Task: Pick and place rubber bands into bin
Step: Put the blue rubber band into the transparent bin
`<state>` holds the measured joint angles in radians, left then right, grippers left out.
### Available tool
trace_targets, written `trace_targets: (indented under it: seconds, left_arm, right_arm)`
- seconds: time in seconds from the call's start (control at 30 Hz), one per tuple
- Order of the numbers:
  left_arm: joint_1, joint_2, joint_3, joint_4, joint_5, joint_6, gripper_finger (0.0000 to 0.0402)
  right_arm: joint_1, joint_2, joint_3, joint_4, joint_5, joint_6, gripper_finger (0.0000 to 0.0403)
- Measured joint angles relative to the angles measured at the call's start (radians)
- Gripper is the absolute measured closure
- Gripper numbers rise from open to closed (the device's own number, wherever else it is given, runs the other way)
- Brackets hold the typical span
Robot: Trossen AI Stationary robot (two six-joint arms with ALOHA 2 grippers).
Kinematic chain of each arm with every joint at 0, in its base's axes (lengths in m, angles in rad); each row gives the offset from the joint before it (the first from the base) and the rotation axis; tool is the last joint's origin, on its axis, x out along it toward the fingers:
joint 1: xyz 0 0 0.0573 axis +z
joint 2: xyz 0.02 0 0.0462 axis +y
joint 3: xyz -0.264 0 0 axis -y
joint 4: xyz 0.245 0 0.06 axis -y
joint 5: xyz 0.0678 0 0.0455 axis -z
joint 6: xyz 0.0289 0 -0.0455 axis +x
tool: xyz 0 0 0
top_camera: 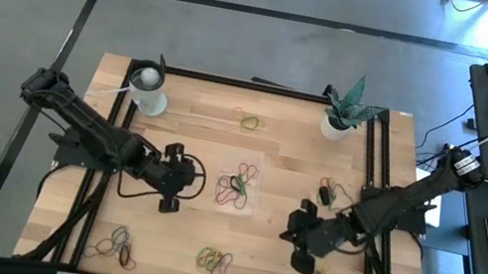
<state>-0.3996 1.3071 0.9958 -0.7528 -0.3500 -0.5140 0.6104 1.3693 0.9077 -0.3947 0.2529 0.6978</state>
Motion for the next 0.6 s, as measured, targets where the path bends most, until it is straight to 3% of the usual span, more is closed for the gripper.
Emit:
trace_targets:
  seconds: [0.3,0.5,0.6]
  left_arm:
    - [0.101,0.000,0.000,-0.110,-0.021,-0.005,0.0399]
    - [0.181,0.000,-0.012,-0.156,-0.032,0.072,0.0363]
    - [0.216,0.000,-0.033,-0.165,-0.093,0.089,0.0329]
  right_arm:
    - [-0.156,-0.057,-0.023,-0.057,-0.114,-0.133,0.0403]
    - [-0.215,-0.218,-0.218,0.081,-0.117,-0.078,0.0403]
    - [-0.232,-0.311,-0.329,0.179,-0.116,-0.016,0.0403]
